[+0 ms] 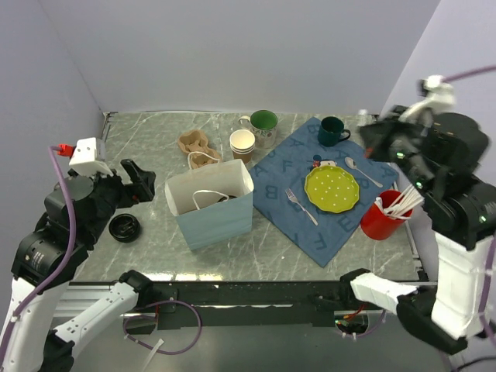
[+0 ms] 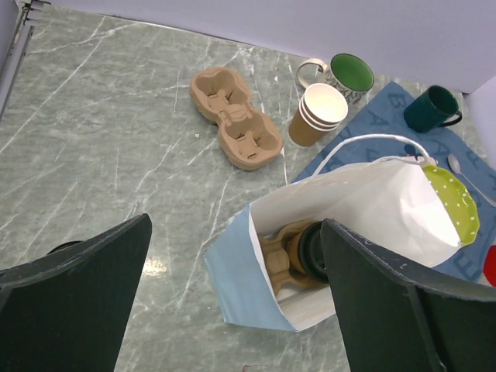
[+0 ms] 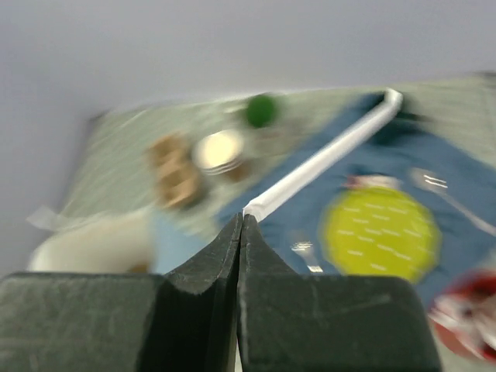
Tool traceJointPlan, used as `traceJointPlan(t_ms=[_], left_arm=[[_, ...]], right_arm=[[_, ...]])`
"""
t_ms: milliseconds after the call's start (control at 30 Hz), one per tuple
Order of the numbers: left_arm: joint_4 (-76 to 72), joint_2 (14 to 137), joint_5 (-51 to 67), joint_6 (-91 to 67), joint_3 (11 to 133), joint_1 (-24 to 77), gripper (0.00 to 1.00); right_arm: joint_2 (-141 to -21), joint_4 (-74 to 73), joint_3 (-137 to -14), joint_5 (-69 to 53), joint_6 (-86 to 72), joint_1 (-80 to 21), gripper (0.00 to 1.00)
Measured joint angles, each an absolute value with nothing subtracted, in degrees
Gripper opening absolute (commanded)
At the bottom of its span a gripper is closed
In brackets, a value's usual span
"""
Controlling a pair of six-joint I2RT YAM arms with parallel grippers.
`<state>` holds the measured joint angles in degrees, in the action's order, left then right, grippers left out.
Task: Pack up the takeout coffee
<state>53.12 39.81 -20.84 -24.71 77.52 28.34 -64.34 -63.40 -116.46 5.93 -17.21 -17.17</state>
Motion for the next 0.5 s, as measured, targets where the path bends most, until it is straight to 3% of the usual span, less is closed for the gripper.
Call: traceJointPlan(t_ms=[233, 500], left_arm=[[55.27, 42.78, -20.93, -26.2, 81.6, 28.34, 0.97], [55.99, 44.03, -21.52, -26.3, 83.66, 28.34, 0.97]], right_arm=[[-74.91, -57.78, -119.31, 4.64, -18.98, -41.15, 0.0], [-79.99, -56.53, -119.33, 1.37, -19.46, -51.75, 0.0]])
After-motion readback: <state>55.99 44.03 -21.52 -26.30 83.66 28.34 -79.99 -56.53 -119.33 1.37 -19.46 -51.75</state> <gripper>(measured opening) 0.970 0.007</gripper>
